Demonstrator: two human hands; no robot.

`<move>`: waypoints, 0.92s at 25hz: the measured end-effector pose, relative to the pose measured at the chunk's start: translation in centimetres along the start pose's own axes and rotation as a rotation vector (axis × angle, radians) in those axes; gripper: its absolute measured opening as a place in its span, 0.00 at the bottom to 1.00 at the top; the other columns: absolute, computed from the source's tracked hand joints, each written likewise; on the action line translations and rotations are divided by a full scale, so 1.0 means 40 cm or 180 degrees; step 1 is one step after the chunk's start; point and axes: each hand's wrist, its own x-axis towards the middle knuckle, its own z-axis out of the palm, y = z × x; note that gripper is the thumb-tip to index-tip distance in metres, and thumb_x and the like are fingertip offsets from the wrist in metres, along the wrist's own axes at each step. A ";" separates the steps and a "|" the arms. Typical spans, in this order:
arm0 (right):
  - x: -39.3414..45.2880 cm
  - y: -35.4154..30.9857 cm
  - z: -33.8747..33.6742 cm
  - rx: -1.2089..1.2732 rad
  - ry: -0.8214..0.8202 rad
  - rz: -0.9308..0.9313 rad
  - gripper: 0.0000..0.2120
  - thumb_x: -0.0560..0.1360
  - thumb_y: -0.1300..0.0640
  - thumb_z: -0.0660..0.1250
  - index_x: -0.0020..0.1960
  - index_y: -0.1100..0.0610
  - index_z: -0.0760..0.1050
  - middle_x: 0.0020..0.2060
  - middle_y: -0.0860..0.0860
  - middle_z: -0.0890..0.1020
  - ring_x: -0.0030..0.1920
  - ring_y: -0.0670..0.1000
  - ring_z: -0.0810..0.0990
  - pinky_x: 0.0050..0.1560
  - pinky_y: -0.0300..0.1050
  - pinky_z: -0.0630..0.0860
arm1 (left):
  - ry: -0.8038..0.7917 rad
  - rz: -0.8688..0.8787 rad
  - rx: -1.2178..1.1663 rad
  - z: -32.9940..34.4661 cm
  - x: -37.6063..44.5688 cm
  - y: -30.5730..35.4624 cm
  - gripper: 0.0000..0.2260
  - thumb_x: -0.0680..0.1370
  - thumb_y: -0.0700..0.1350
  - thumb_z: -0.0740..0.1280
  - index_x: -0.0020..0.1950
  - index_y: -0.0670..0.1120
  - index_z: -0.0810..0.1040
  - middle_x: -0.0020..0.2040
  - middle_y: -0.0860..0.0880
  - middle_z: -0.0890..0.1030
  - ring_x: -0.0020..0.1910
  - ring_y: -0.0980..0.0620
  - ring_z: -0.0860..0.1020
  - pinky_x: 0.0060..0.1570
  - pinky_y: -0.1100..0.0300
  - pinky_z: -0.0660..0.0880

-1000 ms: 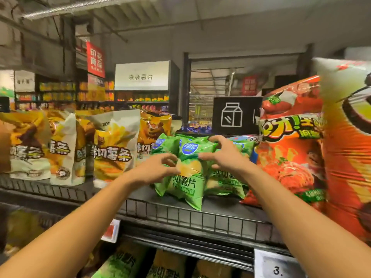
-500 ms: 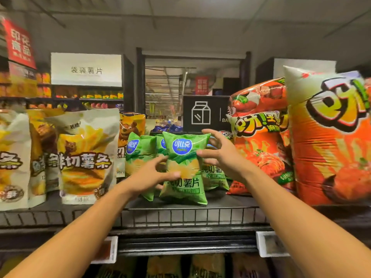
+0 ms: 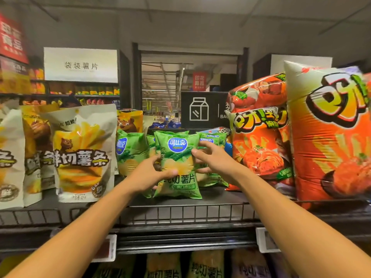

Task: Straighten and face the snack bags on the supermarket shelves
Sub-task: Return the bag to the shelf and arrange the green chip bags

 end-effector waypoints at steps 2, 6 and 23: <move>-0.001 0.006 -0.011 -0.0131 -0.0034 -0.0015 0.28 0.80 0.52 0.68 0.77 0.53 0.63 0.65 0.52 0.79 0.59 0.49 0.81 0.46 0.44 0.83 | 0.0019 -0.0006 0.0120 0.001 0.003 0.003 0.47 0.67 0.61 0.75 0.79 0.48 0.58 0.66 0.45 0.75 0.56 0.52 0.79 0.45 0.50 0.83; -0.024 -0.001 -0.058 -0.0316 0.0032 -0.0115 0.28 0.79 0.51 0.69 0.76 0.52 0.64 0.68 0.51 0.76 0.59 0.46 0.80 0.46 0.42 0.83 | 0.0083 0.0062 0.0222 -0.004 -0.003 0.005 0.46 0.65 0.63 0.73 0.78 0.49 0.59 0.69 0.46 0.74 0.54 0.54 0.79 0.46 0.50 0.83; -0.288 -0.248 -0.412 -0.0808 0.1650 -0.2042 0.16 0.77 0.67 0.68 0.60 0.50 0.75 0.58 0.51 0.82 0.61 0.46 0.80 0.60 0.38 0.75 | -0.0156 0.1300 -0.0515 0.269 0.016 0.378 0.27 0.69 0.62 0.74 0.65 0.56 0.73 0.59 0.51 0.80 0.53 0.53 0.81 0.51 0.56 0.77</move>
